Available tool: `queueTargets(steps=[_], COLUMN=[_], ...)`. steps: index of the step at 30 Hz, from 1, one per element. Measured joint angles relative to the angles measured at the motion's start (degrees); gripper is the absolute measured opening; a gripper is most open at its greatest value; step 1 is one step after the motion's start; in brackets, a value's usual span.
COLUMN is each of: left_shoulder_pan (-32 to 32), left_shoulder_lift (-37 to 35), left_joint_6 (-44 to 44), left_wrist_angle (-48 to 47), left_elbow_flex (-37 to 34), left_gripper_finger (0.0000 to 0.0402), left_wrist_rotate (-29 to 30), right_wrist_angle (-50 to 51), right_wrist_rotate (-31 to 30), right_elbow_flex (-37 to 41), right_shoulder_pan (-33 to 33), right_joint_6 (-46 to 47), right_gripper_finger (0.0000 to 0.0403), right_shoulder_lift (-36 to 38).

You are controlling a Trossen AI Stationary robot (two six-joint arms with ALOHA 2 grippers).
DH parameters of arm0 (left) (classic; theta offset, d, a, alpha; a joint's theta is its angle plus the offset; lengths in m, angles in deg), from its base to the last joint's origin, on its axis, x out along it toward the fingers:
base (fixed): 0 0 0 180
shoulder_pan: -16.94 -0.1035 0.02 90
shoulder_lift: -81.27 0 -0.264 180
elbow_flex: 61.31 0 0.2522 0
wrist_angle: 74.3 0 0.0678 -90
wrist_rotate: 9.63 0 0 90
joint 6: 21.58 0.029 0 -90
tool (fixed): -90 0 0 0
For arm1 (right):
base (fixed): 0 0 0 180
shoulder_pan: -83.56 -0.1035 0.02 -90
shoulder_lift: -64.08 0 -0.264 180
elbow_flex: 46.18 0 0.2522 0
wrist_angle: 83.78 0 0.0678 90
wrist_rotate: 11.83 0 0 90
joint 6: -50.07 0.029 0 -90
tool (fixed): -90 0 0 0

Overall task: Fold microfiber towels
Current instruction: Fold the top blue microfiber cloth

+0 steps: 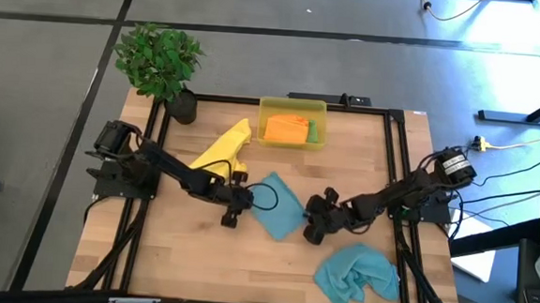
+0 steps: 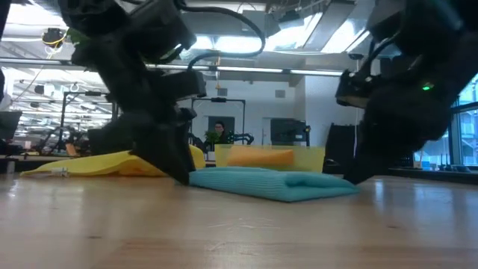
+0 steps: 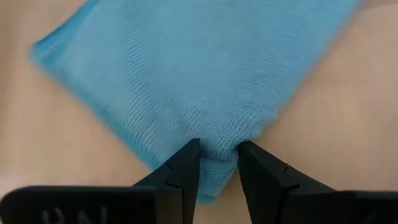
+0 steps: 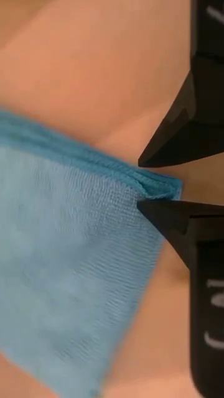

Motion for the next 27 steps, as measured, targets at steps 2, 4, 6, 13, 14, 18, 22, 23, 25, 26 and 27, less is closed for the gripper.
queueTargets(steps=[2,4,6,13,14,18,22,23,25,26,27], left_shoulder_pan=[-0.3,-0.3,-0.2,0.2,0.5,2.4,5.4,6.3,8.2,9.2,10.2], left_shoulder_lift=[0.1,0.1,0.1,0.1,0.1,0.1,0.1,0.1,0.1,0.1,0.1], left_joint_6=[1.4,3.3,5.2,9.0,9.3,9.3,6.8,6.0,4.9,4.9,4.9], left_wrist_angle=[-1.1,-2.5,-4.4,-8.5,-8.8,-9.8,-12.5,-13.1,-12.6,-12.3,-11.8], left_elbow_flex=[1.0,2.7,4.5,12.0,12.9,14.4,14.4,14.3,13.6,13.2,12.7], left_gripper_finger=[0.0103,0.0103,0.0102,0.0105,0.0105,0.0102,0.0104,0.0105,0.0105,0.0105,0.0105], left_wrist_rotate=[2.9,6.0,9.2,11.2,10.4,8.7,6.2,5.2,3.6,3.2,3.2], right_wrist_angle=[-0.2,-1.0,-2.8,-14.6,-15.8,-16.2,-14.4,-13.6,-13.0,-12.9,-12.8], right_wrist_rotate=[0.0,0.6,0.7,1.5,1.5,1.1,0.0,-0.2,-0.5,-0.5,-0.5], right_elbow_flex=[0.0,0.0,0.0,0.0,0.0,0.0,0.0,0.0,0.0,0.0,0.0], right_shoulder_pan=[-1.9,-3.8,-5.6,-9.4,-9.6,-9.6,-9.6,-9.6,-9.5,-9.5,-9.5], right_joint_6=[2.3,4.4,5.8,1.4,-0.2,-4.2,-9.8,-12.0,-16.3,-18.8,-21.0], right_gripper_finger=[0.0099,0.0099,0.0099,0.0099,0.0099,0.0099,0.0099,0.0099,0.0099,0.0099,0.0099], right_shoulder_lift=[0.0,0.0,0.0,0.0,0.0,0.4,1.3,1.5,1.6,1.6,1.6])
